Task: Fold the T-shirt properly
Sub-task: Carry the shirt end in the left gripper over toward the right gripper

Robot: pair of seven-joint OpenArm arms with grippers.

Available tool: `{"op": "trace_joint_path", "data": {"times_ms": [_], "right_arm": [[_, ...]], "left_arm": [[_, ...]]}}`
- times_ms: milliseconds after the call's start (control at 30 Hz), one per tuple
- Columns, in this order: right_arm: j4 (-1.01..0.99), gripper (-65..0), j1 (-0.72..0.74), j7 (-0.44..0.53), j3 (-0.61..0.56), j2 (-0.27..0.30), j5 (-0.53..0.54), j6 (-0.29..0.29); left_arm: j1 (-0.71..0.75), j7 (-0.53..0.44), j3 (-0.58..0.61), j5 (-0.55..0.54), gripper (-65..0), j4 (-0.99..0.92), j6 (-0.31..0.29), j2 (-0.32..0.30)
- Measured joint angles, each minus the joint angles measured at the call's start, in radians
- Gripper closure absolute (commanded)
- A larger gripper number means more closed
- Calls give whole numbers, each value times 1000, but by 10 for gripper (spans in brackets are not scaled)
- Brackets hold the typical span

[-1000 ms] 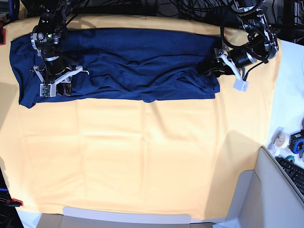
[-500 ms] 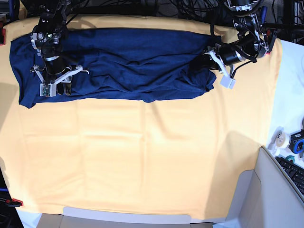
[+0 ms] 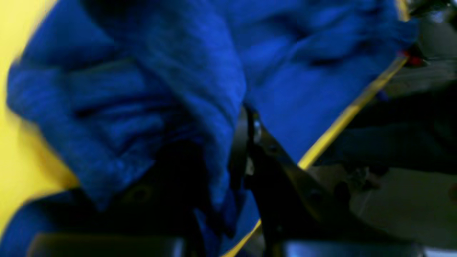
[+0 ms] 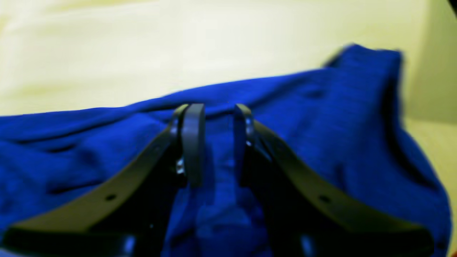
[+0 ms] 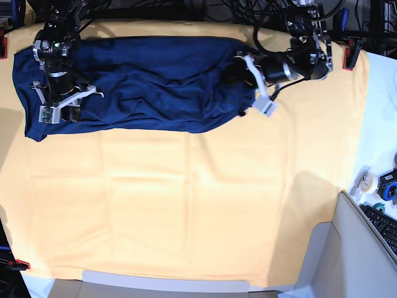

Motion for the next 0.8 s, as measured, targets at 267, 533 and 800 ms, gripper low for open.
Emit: {"op": "trace_joint_path", "data": {"times_ms": [267,533,800], "right_arm": [[0,-145,-7,0,129,-2,-1,0],[-1,-145,-13,-4,237,3,0,0],[-1,-145,-32,-6,234,0,0,4]], "left_arm": [[-58,-3,162,15,0,-2,1,47],[-139,-17,216,21,0,-10,5,33],[-245,-74,444,25,0,-122,10,38]]}}
